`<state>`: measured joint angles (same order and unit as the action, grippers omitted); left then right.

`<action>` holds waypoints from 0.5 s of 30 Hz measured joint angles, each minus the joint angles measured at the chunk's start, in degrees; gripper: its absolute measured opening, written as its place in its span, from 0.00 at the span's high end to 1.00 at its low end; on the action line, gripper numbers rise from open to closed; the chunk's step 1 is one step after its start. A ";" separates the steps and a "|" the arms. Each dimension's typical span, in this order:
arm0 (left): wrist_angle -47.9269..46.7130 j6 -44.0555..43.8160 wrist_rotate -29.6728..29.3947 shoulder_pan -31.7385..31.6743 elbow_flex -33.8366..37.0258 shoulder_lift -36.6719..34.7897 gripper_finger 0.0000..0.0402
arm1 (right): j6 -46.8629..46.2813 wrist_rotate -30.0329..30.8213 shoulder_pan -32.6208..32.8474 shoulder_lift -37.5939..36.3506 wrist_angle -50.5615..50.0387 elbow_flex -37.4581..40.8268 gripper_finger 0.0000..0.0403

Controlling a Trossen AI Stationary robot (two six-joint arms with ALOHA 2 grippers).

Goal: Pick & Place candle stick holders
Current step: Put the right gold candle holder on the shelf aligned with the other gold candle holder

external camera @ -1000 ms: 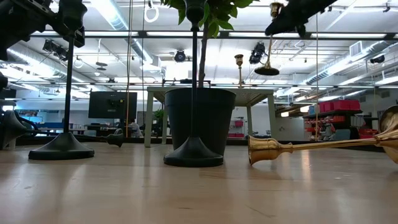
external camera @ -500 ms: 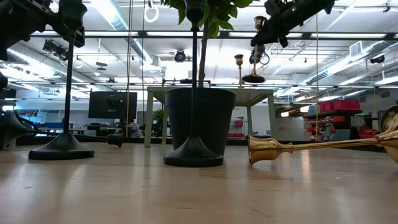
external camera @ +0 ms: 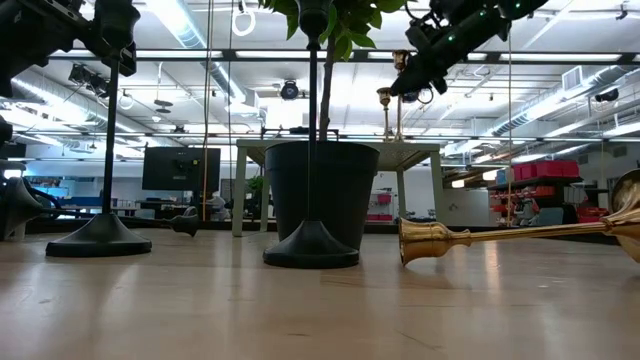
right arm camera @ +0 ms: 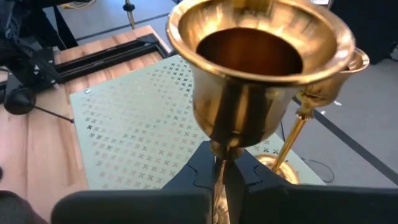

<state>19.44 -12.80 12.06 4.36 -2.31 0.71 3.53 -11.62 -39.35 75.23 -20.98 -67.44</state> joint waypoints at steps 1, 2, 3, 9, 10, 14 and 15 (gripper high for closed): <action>0.00 -0.04 0.02 0.00 0.00 0.02 0.44 | 0.06 0.02 0.00 0.41 0.40 0.00 0.98; 0.00 -0.04 0.02 -0.02 0.00 0.00 0.44 | 0.21 0.05 -0.01 0.73 0.70 0.00 0.98; 0.00 -0.02 0.02 0.00 -0.02 0.00 0.44 | 0.42 0.04 -0.15 1.05 0.81 0.00 0.98; 0.00 -0.02 0.02 0.00 0.00 0.02 0.44 | 0.12 -1.37 -1.25 1.24 2.04 0.00 0.98; 0.02 -0.04 0.02 0.00 -0.02 0.00 0.44 | 0.07 -1.35 -1.25 1.26 1.95 0.00 0.98; 0.01 -0.04 0.01 -0.02 -0.01 0.02 0.44 | 0.07 -1.36 -1.23 1.29 2.06 0.00 0.98; 0.02 -0.03 0.00 -0.02 0.00 0.01 0.44 | 0.07 -1.39 -1.22 1.40 2.17 0.00 0.98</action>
<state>19.46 -12.83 12.06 4.34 -2.31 0.72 3.60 -13.01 -40.58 76.63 -18.81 -67.44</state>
